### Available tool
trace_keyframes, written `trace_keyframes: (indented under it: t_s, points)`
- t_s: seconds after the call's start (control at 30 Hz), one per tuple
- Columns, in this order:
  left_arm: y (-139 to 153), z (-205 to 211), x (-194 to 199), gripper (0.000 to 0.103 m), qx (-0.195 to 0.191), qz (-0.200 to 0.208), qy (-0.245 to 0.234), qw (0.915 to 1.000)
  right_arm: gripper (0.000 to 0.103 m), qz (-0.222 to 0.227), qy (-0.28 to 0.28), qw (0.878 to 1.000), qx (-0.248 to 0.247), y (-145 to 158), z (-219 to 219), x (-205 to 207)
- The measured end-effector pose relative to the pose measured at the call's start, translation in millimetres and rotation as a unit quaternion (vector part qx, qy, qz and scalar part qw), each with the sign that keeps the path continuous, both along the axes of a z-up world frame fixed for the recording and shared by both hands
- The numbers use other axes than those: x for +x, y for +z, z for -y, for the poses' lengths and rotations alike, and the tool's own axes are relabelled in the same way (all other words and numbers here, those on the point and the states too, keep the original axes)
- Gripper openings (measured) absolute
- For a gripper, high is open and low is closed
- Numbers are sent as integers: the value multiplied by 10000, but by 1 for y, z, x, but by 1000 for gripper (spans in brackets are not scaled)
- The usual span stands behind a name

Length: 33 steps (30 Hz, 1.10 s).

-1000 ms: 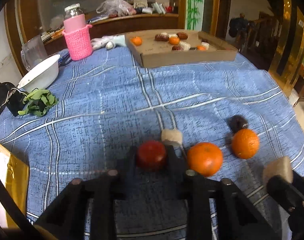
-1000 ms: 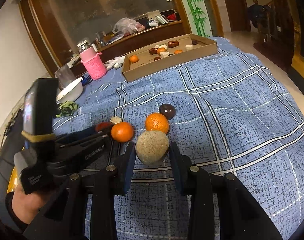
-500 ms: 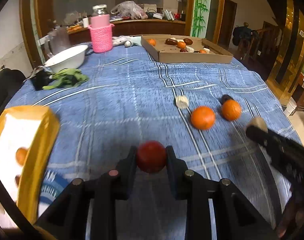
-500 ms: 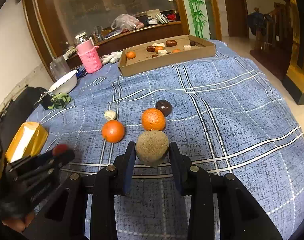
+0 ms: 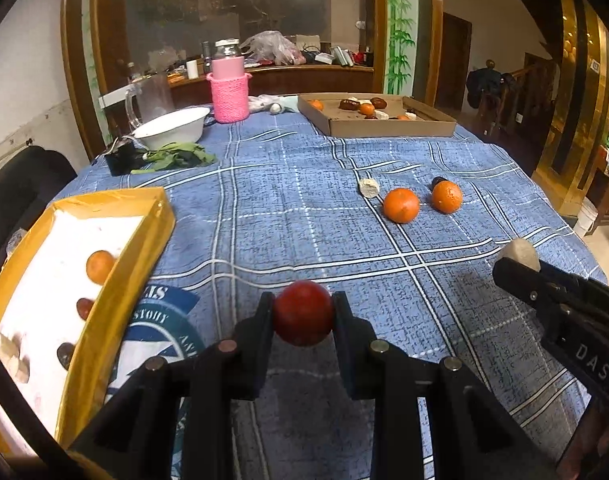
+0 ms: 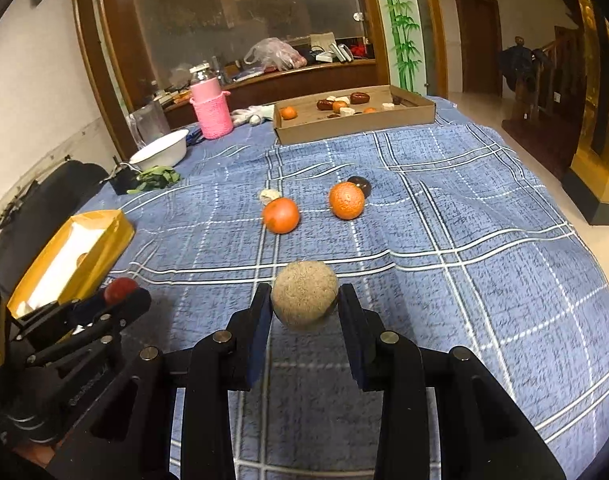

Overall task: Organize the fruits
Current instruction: 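Lift the tomato and beige ball and hold them above the table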

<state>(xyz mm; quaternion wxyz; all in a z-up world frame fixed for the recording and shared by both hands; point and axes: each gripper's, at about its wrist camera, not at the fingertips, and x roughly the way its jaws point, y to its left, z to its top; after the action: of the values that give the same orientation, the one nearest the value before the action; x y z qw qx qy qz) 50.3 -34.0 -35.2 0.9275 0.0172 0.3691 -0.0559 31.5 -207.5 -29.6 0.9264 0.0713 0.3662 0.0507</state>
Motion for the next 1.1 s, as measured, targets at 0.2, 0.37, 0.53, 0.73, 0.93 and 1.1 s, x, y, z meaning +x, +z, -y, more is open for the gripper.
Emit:
trace_keyframes:
  t_s: [0.2,0.37,0.53,0.73,0.93,1.1]
  points:
    - [2,-3,-4,31,22,140,100,9998,33,167,-53,9998,-126,2,-4,-2]
    - [1,-4,-4,31,4,159,160,9997,33,231,-126,9996,-118,3,-2,-3]
    - [0,-3,-4,31,34,138,168,9998,33,221,-117,9996,-131,3,-2,-3]
    - [-1,-2,-3,31,61,112,196,9997,33,227,-95,9996,-144,2,-2,-4]
    - [-1,-3,-3,31,72,93,223,9997,33,254,-98,9996,-102,3,-2,-4]
    - [0,-4,-4,31,81,104,255,9996,33,282,-93,9995,-57,3,0,-6]
